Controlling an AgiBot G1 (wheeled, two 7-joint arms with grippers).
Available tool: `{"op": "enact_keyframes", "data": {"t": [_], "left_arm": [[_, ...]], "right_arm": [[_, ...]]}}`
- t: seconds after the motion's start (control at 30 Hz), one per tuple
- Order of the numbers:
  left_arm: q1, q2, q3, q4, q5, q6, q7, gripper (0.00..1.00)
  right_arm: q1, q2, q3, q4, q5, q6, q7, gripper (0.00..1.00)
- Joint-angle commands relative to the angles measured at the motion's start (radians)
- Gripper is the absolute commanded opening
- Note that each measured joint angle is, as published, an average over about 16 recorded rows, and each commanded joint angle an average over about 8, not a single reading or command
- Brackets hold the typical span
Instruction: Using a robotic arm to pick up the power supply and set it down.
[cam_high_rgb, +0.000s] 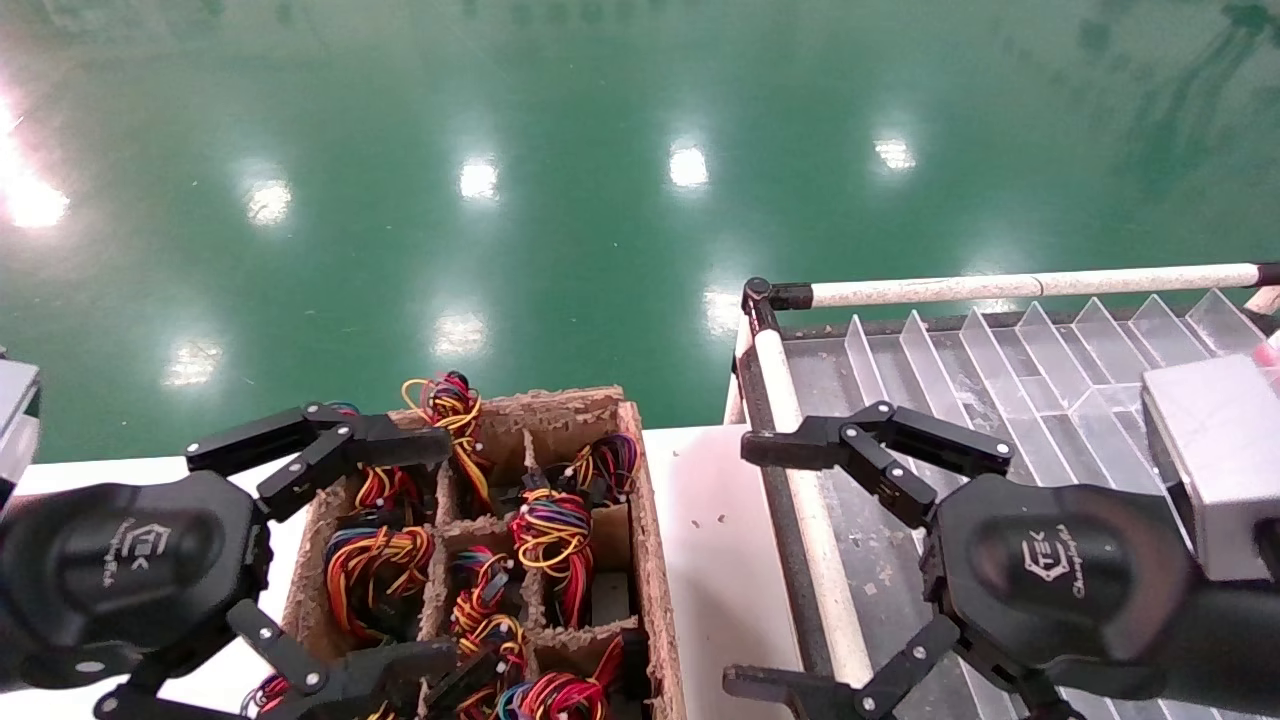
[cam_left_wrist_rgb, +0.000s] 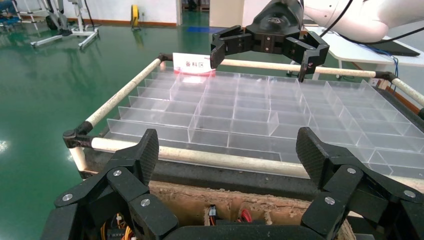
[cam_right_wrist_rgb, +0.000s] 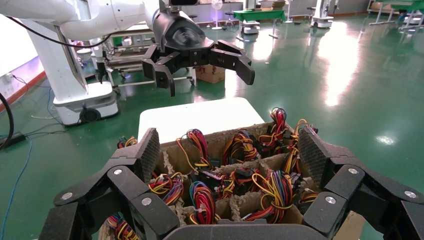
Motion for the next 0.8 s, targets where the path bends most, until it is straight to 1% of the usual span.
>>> {"op": "enact_keyframes", "data": {"t": [0.03, 0.8], "left_arm": [[0.0, 0.0, 0.0, 0.0, 0.0, 0.0, 0.0, 1.0], [0.0, 0.0, 0.0, 0.0, 0.0, 0.0, 0.0, 1.0]], "right_arm": [[0.0, 0.0, 0.0, 0.0, 0.0, 0.0, 0.0, 1.0], [0.0, 0.0, 0.0, 0.0, 0.0, 0.0, 0.0, 1.0]]}}
